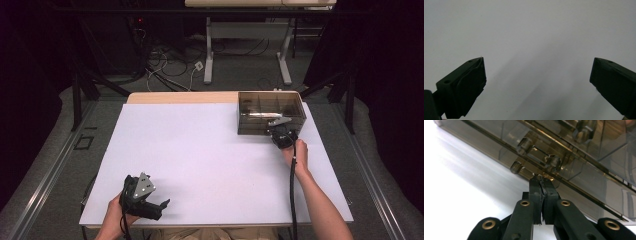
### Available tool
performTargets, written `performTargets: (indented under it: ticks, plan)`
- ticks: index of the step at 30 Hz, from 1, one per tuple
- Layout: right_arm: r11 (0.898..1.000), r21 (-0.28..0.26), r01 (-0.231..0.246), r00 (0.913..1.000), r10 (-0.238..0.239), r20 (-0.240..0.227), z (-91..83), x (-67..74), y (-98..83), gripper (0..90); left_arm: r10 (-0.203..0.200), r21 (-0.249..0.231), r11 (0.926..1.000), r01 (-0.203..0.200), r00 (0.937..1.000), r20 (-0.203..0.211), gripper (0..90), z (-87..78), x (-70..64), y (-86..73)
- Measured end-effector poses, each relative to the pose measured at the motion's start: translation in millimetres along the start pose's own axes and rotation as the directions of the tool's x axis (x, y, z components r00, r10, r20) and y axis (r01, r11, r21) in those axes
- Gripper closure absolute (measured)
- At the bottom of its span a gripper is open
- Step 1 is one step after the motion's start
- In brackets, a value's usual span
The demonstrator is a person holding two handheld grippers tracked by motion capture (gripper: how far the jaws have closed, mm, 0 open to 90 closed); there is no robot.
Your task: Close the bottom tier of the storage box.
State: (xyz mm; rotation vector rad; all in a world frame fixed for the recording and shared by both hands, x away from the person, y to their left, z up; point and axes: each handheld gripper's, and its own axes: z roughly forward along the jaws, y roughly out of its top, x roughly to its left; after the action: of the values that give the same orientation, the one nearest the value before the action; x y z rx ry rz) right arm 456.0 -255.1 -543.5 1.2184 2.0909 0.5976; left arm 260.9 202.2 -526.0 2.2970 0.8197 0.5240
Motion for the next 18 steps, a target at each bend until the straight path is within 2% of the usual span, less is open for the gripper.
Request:
performTargets:
  ticks: [4,6,12,14,18]
  plan:
    - [1.0,0.001,-0.003,0.9998,0.003,-0.017,-5.1,1.8,-0.1,85.7,-0.002,-0.007,1.0,0.002,1.0,-0.003,0.5,0.4,-0.8,-0.1]
    - [1.0,0.002,0.01,0.9996,-0.01,-0.028,-7.2,3.8,-1.0,84.2,0.0,0.007,1.0,0.0,1.0,0.007,0.5,-0.4,0.1,0.3]
    - [1.0,0.007,0.029,0.9976,-0.029,-0.063,-14.7,8.8,-4.9,79.1,0.0,0.005,1.0,0.0,1.0,0.003,0.5,-0.3,-0.3,0.4]
    - [1.0,-0.002,0.021,0.9963,-0.022,-0.084,-16.2,8.8,-6.6,74.9,0.0,0.004,1.0,0.0,1.0,0.003,0.5,-0.2,-0.3,0.3]
    - [1.0,0.018,0.019,0.9937,-0.017,-0.111,-22.8,9.1,-10.1,64.3,-0.001,0.002,1.0,0.001,1.0,0.003,0.5,0.0,-0.4,0.4]
